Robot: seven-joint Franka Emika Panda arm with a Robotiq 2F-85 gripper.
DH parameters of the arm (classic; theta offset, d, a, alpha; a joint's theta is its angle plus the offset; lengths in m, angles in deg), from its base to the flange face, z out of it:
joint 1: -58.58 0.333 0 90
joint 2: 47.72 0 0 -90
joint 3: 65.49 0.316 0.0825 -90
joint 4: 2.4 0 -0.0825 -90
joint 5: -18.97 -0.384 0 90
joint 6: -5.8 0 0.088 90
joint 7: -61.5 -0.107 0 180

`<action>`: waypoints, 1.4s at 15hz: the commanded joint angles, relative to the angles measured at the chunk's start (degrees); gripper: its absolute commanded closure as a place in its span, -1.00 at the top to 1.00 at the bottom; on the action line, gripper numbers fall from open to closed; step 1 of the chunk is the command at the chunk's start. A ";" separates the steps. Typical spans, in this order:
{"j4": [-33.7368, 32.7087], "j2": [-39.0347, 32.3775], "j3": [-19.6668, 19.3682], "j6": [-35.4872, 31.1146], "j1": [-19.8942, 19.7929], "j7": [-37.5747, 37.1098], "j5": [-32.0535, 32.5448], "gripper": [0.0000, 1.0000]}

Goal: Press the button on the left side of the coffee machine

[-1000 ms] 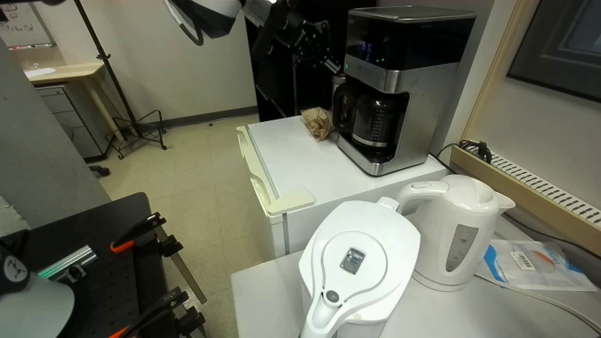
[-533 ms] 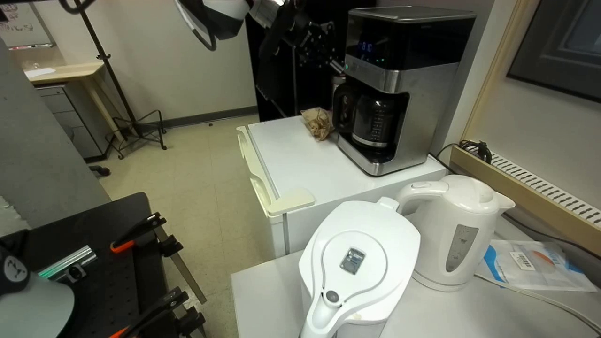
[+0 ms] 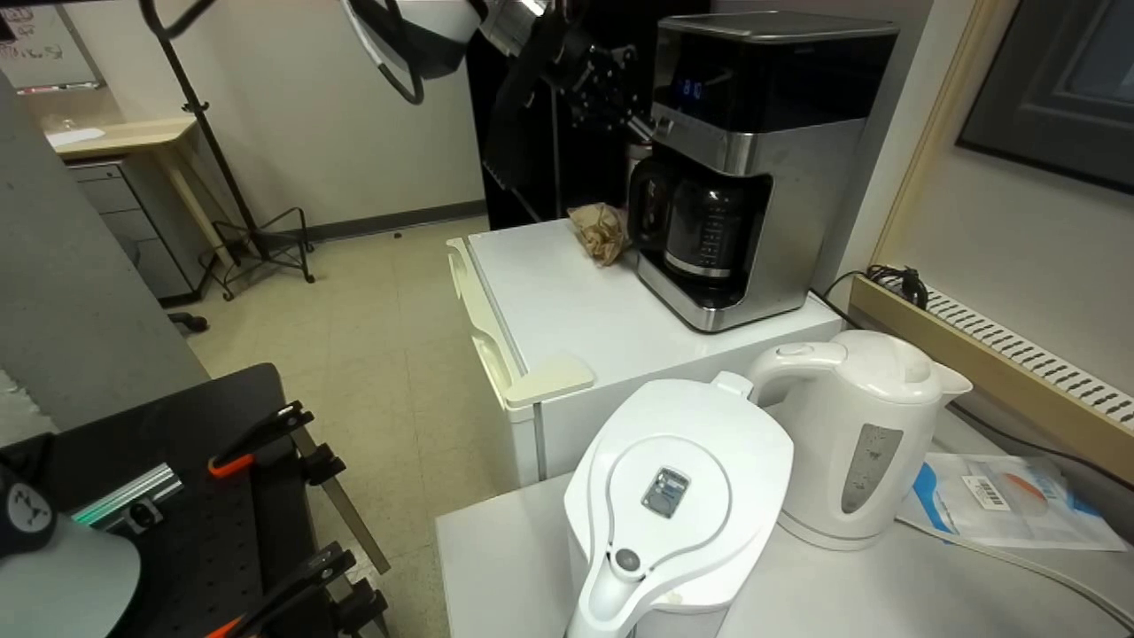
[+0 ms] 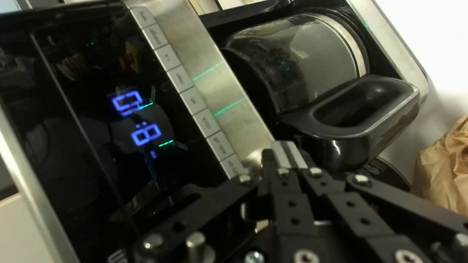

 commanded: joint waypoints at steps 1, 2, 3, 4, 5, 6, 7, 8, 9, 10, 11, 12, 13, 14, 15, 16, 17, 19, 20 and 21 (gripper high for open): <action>-3.38 -2.37 -0.71 -1.10 0.47 0.15 0.20 -0.96; -3.18 -2.19 -0.75 -1.27 0.48 -0.15 0.41 -0.96; -2.68 -1.77 -0.77 -1.46 0.48 -0.36 0.66 -0.96; -1.54 -0.92 -0.82 -1.55 0.52 -0.84 1.08 -0.97; -0.58 -0.24 -0.83 -1.78 0.54 -1.14 1.49 -0.97; 1.28 1.05 -0.78 -1.99 0.54 -1.05 1.96 -0.97; 2.15 1.61 -0.79 -2.21 0.53 -1.26 2.47 -0.97; 3.71 2.61 -0.70 -2.73 0.43 -1.16 2.98 -0.97; 4.82 3.35 -0.66 -3.30 0.37 -1.36 3.63 -0.97; 6.34 4.36 -0.56 -3.79 0.27 -1.48 4.03 -0.96; 7.56 5.13 -0.49 -4.22 0.21 -2.00 4.47 -0.96; 8.99 6.10 -0.39 -4.56 0.16 -2.66 4.73 -0.97; 10.92 7.39 -0.30 -4.96 0.08 -3.39 5.29 -0.98; 12.40 8.38 -0.27 -5.26 0.11 -4.22 6.10 -0.99; 13.80 9.29 -0.21 -5.46 0.09 -5.21 6.94 -1.00; 15.45 10.38 -0.08 -5.65 0.05 -6.01 7.77 -0.99; 16.95 11.38 0.05 -5.88 -0.03 -6.93 8.71 -0.99; 20.21 13.43 0.32 -6.30 -0.11 -9.08 11.08 -0.99; 21.76 14.43 0.50 -6.52 -0.17 -10.04 12.19 -0.99; 23.13 15.28 0.65 -6.72 -0.24 -11.03 13.30 -0.99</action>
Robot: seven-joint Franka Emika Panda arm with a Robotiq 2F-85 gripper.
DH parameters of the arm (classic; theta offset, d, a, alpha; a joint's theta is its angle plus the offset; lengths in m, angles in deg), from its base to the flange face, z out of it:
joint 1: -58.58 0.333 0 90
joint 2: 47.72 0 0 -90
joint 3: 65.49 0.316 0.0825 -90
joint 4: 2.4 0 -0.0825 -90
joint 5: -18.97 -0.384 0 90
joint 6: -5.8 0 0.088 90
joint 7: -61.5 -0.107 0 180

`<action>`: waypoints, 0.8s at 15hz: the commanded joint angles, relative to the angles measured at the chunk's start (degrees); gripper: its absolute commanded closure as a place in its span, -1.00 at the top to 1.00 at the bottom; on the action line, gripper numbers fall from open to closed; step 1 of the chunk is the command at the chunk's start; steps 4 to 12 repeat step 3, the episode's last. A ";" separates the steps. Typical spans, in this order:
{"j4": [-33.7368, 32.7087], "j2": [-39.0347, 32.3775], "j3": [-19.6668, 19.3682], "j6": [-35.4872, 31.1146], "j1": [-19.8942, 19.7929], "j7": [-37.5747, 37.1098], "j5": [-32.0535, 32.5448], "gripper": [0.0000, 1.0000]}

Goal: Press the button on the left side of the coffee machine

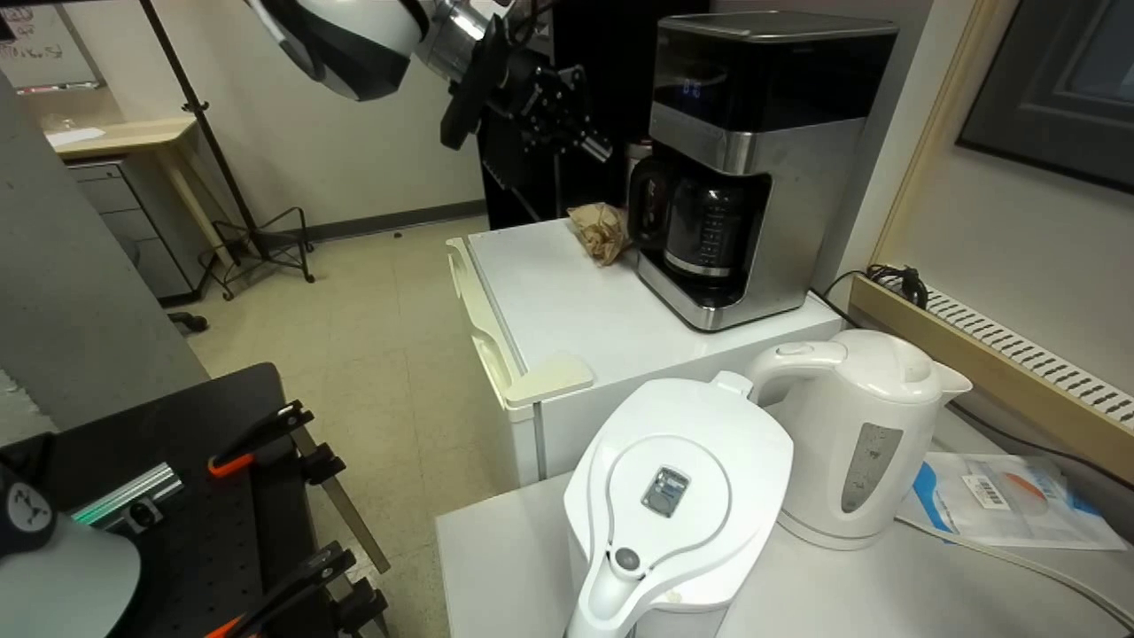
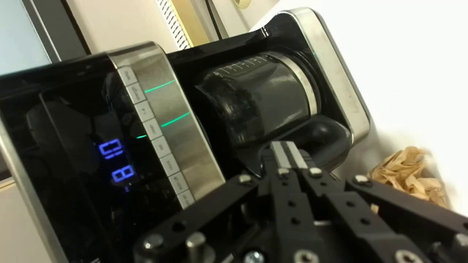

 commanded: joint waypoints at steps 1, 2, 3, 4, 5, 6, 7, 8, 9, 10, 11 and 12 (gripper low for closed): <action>6.61 4.97 0.52 -1.83 -0.37 -4.34 4.52 -0.99; 7.55 5.56 0.66 -2.00 -0.41 -4.98 5.39 -0.99; 8.38 6.01 0.75 -2.19 -0.45 -5.57 6.12 -0.99; 8.38 6.01 0.75 -2.19 -0.45 -5.57 6.12 -0.99; 8.38 6.01 0.75 -2.19 -0.45 -5.57 6.12 -0.99; 8.38 6.01 0.75 -2.19 -0.45 -5.57 6.12 -0.99; 8.38 6.01 0.75 -2.19 -0.45 -5.57 6.12 -0.99; 8.38 6.01 0.75 -2.19 -0.45 -5.57 6.12 -0.99; 8.38 6.01 0.75 -2.19 -0.45 -5.57 6.12 -0.99; 8.38 6.01 0.75 -2.19 -0.45 -5.57 6.12 -0.99; 8.38 6.01 0.75 -2.19 -0.45 -5.57 6.12 -0.99; 8.38 6.01 0.75 -2.19 -0.45 -5.57 6.12 -0.99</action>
